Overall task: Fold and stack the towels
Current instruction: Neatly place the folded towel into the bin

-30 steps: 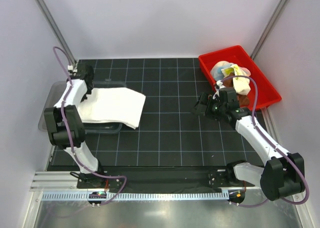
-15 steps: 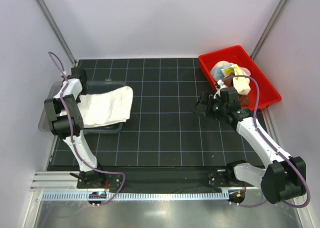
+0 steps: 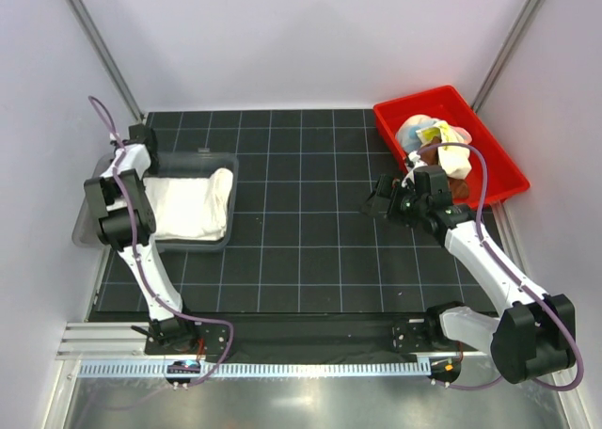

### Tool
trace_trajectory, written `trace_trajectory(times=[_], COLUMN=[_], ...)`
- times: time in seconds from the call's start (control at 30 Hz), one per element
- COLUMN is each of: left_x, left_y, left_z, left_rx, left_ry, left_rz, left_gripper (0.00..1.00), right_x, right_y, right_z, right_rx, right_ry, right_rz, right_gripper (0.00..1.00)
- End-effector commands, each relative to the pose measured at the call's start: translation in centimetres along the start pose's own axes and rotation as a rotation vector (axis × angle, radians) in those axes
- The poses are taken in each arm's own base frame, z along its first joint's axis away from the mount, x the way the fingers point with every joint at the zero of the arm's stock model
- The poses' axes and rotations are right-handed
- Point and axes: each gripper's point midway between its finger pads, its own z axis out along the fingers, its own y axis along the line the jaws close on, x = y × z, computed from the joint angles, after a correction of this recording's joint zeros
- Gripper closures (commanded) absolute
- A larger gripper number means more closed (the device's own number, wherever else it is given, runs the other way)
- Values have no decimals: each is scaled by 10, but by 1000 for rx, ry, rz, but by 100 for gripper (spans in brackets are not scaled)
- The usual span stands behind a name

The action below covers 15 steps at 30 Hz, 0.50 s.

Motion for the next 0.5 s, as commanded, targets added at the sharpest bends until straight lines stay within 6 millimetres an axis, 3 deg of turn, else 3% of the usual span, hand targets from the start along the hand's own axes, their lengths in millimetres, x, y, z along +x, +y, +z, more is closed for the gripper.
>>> trace_trajectory(times=[0.0,0.27,0.33,0.37,0.47], left_x=[-14,-22,-32,-33,-41], left_y=[18,46,58,62,72], left_z=[0,-7,-14,-16,-28], left_rx=[-81,-165,-185,-189,-164], left_ry=[-25,-37,-57,-57,-72], left_rz=[-36,-83,-122,-131,-174], left_gripper=[100,90,72,53,43], right_x=[-16,-18,-19,-19,-20], right_y=[7,10,10,11,10], right_z=[-4,-10,-11,-12,-15], right_rx=[-24,-28,-29,-29,-22], right_ry=[-61,-75,-77,-81,-87], right_rz=[-26,-28,-31,-34,-36], right_gripper=[0,0,0,0,0])
